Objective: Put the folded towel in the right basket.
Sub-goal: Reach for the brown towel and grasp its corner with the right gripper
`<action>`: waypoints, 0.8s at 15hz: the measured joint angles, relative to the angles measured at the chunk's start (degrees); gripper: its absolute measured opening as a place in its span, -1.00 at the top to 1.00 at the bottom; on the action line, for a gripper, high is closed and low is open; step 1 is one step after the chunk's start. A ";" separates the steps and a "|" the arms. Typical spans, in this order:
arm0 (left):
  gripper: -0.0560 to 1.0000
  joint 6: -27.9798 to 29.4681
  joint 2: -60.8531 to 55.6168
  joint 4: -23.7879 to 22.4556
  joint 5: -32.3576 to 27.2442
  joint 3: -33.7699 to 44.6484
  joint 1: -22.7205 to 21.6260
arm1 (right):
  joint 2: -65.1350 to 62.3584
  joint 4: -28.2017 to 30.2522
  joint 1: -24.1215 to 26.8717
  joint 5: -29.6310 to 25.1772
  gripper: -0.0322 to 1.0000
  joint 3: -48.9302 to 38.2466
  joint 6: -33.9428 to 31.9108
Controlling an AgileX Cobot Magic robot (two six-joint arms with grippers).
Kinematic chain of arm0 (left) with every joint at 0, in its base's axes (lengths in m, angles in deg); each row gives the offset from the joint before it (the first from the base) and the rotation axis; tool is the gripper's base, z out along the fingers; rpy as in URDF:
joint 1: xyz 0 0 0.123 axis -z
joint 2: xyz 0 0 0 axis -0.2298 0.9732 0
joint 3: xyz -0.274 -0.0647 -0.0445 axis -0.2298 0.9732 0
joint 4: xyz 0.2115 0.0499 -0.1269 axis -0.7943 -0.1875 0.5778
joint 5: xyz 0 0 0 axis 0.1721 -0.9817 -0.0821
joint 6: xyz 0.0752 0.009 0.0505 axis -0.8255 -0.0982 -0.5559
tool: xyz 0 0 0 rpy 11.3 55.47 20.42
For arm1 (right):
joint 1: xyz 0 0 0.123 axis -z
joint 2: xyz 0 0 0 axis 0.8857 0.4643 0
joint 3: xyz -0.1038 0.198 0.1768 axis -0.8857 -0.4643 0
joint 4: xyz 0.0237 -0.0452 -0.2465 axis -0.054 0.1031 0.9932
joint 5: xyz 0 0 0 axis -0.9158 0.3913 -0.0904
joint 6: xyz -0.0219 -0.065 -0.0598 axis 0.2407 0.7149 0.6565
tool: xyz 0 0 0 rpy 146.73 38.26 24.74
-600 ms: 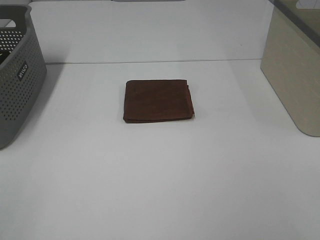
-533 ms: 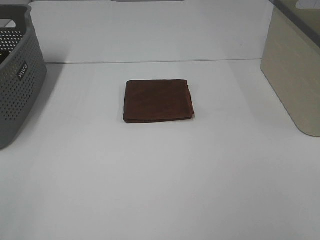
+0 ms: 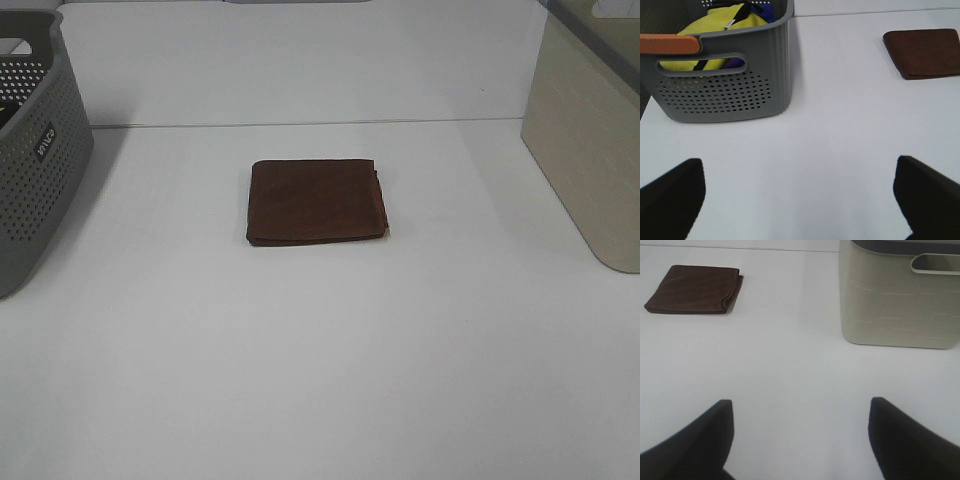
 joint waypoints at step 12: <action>-0.94 0.00 0.00 0.00 0.00 0.00 0.00 | 0.00 0.00 0.00 0.00 -0.45 0.00 0.00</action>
